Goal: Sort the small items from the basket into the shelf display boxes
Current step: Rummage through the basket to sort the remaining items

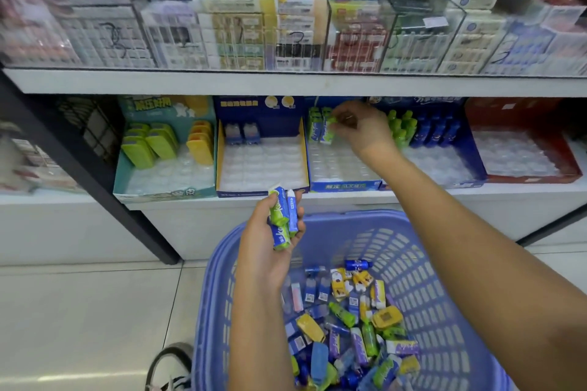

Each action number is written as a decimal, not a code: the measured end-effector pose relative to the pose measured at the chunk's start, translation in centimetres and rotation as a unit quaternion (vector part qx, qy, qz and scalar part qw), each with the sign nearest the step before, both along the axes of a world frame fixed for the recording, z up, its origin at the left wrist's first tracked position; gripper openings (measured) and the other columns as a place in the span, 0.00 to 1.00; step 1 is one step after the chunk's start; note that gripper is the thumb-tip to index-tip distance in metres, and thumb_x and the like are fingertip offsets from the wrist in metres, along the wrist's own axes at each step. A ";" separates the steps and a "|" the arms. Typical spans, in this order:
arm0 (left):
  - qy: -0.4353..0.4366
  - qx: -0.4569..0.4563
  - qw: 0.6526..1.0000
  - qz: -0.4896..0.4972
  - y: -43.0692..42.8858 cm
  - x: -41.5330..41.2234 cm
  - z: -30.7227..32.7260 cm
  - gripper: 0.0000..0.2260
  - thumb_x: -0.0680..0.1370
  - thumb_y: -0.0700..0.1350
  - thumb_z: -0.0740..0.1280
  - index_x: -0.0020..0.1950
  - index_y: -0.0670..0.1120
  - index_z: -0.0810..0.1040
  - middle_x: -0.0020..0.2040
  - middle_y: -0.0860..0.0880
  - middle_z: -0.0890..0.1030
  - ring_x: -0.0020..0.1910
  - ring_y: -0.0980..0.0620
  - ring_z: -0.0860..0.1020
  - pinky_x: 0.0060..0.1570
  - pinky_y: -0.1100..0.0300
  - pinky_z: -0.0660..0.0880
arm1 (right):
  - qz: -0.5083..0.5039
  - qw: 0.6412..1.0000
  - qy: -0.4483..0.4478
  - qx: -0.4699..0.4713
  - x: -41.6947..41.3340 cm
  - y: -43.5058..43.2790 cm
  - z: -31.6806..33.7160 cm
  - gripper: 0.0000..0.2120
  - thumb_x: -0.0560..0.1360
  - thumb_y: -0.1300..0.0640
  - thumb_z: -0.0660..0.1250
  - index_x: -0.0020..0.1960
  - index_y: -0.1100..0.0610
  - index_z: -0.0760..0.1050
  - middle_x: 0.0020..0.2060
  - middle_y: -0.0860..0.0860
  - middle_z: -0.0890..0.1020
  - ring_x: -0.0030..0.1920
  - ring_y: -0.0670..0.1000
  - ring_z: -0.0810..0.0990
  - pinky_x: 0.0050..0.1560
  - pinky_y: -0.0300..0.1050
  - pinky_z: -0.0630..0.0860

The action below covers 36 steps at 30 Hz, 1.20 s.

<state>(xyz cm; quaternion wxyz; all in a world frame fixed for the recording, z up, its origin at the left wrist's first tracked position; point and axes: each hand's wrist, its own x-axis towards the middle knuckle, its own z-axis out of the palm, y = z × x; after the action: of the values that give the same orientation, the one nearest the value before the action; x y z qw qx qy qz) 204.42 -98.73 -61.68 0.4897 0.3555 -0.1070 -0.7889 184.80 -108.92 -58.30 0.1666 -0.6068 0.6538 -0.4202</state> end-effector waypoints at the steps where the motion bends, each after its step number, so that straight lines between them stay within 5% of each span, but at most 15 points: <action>1: -0.001 0.001 1.000 -0.001 0.0 0.0 -0.2 0.12 0.80 0.45 0.59 0.56 0.39 0.76 0.46 0.43 0.83 0.34 0.52 0.78 0.28 0.64 0.75 | 0.006 1.000 0.019 0.002 0.1 -0.4 -0.1 0.09 0.72 0.63 0.70 0.53 0.61 0.78 0.45 0.56 0.82 0.43 0.48 0.77 0.43 0.31 0.70; 7: -0.005 0.005 1.000 0.004 -0.2 0.2 -0.8 0.12 0.80 0.45 0.60 0.58 0.39 0.75 0.48 0.43 0.81 0.34 0.53 0.79 0.28 0.64 0.75 | -0.028 0.997 0.066 0.009 -1.7 -2.5 0.1 0.10 0.73 0.63 0.69 0.54 0.60 0.79 0.46 0.53 0.82 0.43 0.45 0.76 0.40 0.20 0.66; 12: -0.012 0.005 1.000 0.001 -0.2 0.1 -1.0 0.12 0.80 0.45 0.60 0.57 0.40 0.76 0.48 0.44 0.82 0.34 0.53 0.80 0.29 0.64 0.76 | 0.013 0.993 0.110 0.046 -2.0 -3.1 -0.1 0.10 0.74 0.61 0.69 0.55 0.59 0.79 0.47 0.50 0.81 0.45 0.44 0.76 0.49 0.34 0.70; 30: -0.104 -0.074 0.991 -0.034 0.2 -0.7 -1.2 0.13 0.70 0.47 0.71 0.53 0.44 0.79 0.45 0.48 0.83 0.38 0.54 0.80 0.32 0.65 0.75 | 0.045 0.954 0.281 0.097 -1.3 -3.4 0.7 0.11 0.75 0.61 0.68 0.56 0.62 0.78 0.54 0.58 0.81 0.54 0.57 0.78 0.55 0.45 0.72; 33: -0.137 -0.078 0.987 -0.023 0.5 -1.4 -0.9 0.07 0.74 0.46 0.71 0.51 0.47 0.81 0.45 0.49 0.83 0.38 0.54 0.78 0.32 0.65 0.74 | 0.030 0.959 0.262 0.105 -0.3 -1.8 1.2 0.18 0.74 0.58 0.69 0.63 0.59 0.73 0.51 0.57 0.80 0.50 0.56 0.78 0.51 0.45 0.73; 36: -0.228 -0.118 0.966 0.017 0.7 -1.9 -0.9 0.05 0.73 0.49 0.72 0.48 0.54 0.82 0.45 0.55 0.83 0.37 0.60 0.79 0.34 0.66 0.75 | 0.014 0.992 0.080 0.095 1.8 2.0 1.0 0.09 0.75 0.56 0.69 0.54 0.57 0.76 0.39 0.53 0.79 0.35 0.50 0.78 0.38 0.42 0.75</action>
<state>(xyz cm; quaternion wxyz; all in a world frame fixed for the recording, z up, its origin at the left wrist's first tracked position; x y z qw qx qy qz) 202.50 -98.01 -62.60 0.5042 0.4678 -0.3021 -0.6601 186.60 -106.91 -57.34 0.1768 -0.6288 0.6935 -0.3039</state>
